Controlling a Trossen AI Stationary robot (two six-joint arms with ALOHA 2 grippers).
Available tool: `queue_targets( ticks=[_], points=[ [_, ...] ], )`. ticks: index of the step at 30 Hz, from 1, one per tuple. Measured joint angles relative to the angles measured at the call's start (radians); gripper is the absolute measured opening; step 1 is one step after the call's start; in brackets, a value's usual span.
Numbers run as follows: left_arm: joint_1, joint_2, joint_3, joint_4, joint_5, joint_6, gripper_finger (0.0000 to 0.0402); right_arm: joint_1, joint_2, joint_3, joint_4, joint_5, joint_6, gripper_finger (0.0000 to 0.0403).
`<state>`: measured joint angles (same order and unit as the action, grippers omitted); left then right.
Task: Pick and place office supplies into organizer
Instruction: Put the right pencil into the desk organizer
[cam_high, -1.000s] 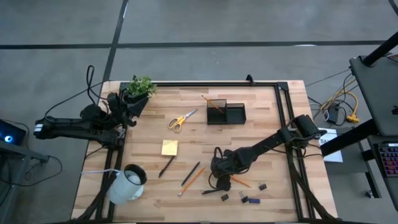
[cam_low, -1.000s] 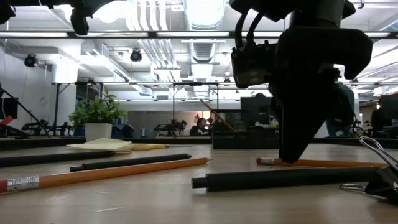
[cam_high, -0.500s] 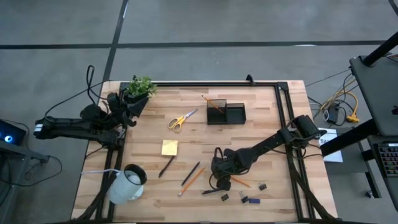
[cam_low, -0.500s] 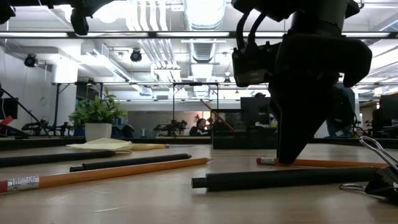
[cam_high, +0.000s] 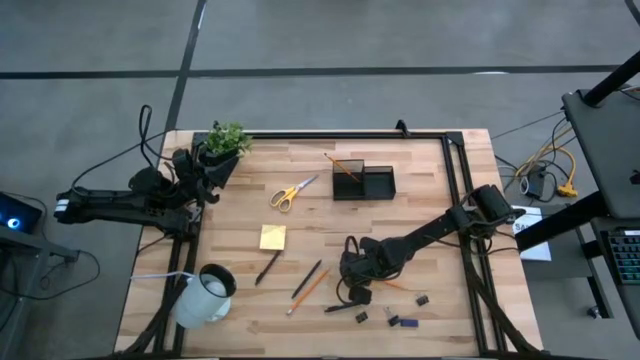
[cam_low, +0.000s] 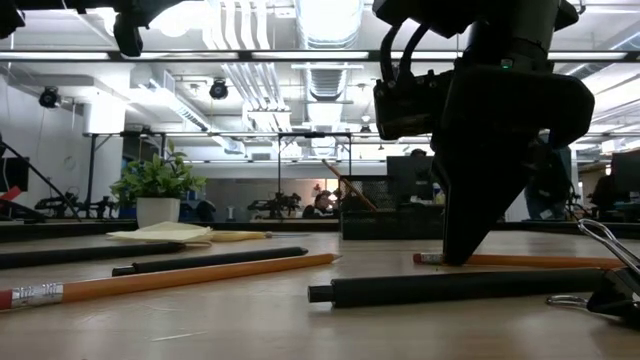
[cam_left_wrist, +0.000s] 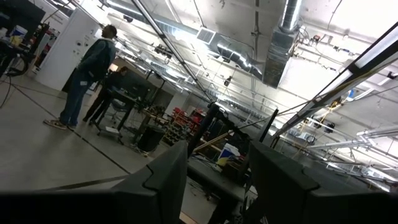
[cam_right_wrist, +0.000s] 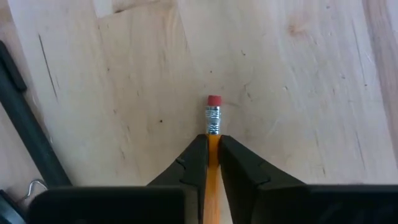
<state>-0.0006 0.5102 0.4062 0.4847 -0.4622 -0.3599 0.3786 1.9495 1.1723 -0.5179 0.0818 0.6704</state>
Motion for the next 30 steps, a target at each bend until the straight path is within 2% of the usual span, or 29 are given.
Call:
queue_targets(
  ticks=[6,30],
  points=[
    [0.000,0.000,0.000,0.000,0.000,0.000,0.0157,0.000,0.000,-0.002,0.000,0.000,0.000,0.0013],
    [0.000,0.000,0.000,0.000,0.000,0.001,0.0157,0.000,0.002,0.014,-0.004,-0.007,0.000,0.0012]
  ],
)
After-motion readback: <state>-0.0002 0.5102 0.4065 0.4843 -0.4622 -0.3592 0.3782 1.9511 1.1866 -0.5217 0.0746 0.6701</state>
